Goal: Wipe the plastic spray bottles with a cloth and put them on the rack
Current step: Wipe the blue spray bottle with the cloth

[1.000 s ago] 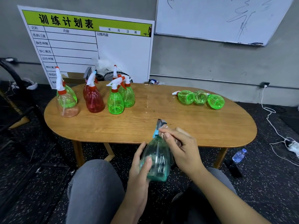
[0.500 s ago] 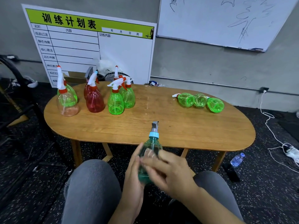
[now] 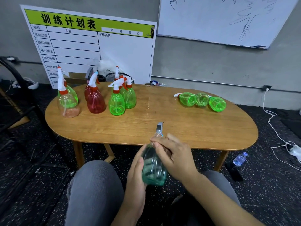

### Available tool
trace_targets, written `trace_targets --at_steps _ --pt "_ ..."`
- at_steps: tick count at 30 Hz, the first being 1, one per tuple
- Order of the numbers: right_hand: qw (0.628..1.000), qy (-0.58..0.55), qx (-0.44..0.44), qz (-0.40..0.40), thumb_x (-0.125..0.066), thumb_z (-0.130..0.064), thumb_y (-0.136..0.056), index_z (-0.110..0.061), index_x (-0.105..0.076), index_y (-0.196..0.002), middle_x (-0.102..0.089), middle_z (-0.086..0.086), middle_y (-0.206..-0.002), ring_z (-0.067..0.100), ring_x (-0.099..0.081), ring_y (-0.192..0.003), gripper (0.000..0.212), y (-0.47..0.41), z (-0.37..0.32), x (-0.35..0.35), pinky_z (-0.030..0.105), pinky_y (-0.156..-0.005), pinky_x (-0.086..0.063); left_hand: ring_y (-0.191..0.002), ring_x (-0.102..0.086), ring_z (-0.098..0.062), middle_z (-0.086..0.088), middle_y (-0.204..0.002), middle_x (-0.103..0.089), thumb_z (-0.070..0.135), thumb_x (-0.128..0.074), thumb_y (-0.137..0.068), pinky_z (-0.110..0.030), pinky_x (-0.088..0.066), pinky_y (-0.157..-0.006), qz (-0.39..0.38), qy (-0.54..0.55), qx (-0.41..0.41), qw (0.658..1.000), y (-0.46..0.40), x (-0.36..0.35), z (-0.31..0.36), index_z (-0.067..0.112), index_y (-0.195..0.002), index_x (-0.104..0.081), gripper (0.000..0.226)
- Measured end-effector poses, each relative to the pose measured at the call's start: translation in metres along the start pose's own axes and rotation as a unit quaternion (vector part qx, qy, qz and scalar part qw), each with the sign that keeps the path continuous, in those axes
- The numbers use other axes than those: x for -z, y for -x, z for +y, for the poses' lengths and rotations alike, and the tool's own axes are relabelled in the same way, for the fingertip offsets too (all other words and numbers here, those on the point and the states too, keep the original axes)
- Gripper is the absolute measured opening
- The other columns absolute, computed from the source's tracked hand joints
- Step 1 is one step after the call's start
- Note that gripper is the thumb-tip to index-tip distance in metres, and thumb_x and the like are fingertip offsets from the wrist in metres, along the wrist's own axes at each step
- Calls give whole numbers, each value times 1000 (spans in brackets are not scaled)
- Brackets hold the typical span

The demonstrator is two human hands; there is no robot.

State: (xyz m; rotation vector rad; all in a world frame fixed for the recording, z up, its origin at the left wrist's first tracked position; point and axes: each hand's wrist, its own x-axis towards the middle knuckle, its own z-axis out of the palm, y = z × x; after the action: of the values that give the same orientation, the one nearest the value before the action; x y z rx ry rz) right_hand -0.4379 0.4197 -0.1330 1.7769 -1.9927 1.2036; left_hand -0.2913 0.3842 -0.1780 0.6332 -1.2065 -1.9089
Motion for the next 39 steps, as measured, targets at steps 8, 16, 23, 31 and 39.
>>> trace_targets --at_steps 8,16,23,31,39 --pt "965 35 252 -56 -72 -26 -98 -24 -77 -122 -56 -5 -91 14 -54 -73 25 57 -20 -4 30 -58 -51 -127 -68 -35 -14 -138 -71 41 -41 -105 -49 -49 -109 29 81 11 996 0 4 6 33 -148 -59 47" --pt "996 28 85 19 -41 -44 -111 -27 -77 -118 -51 -14 -79 3 -45 -59 40 7 -16 0 17 -47 -37 -129 -68 -24 -1 -139 -71 40 -41 -102 -51 -53 -105 28 42 -9 999 -3 1 7 31 -148 -56 49" --pt "999 10 -3 31 -47 -45 -107 -28 -75 -123 -53 -11 -76 5 -48 -58 36 11 -18 -9 20 -46 -41 -129 -68 -24 1 -139 -71 42 -41 -104 -52 -52 -106 22 20 -10 999 -2 4 2 31 -151 -54 50" --pt "965 53 251 -43 -74 -25 -95 -23 -80 -117 -50 -8 -88 8 -49 -72 23 51 -20 5 19 -61 -40 -125 -70 -29 -10 -136 -72 40 -39 -105 -34 -58 -97 17 52 -8 998 3 2 7 26 -150 -55 50" --pt "999 -11 43 11 -55 -35 -104 -27 -77 -121 -47 -18 -75 -1 -41 -57 29 2 2 5 15 -46 -34 -127 -69 -26 0 -138 -71 52 -45 -108 -47 -56 -98 7 -6 -9 1000 2 1 6 28 -149 -55 49"
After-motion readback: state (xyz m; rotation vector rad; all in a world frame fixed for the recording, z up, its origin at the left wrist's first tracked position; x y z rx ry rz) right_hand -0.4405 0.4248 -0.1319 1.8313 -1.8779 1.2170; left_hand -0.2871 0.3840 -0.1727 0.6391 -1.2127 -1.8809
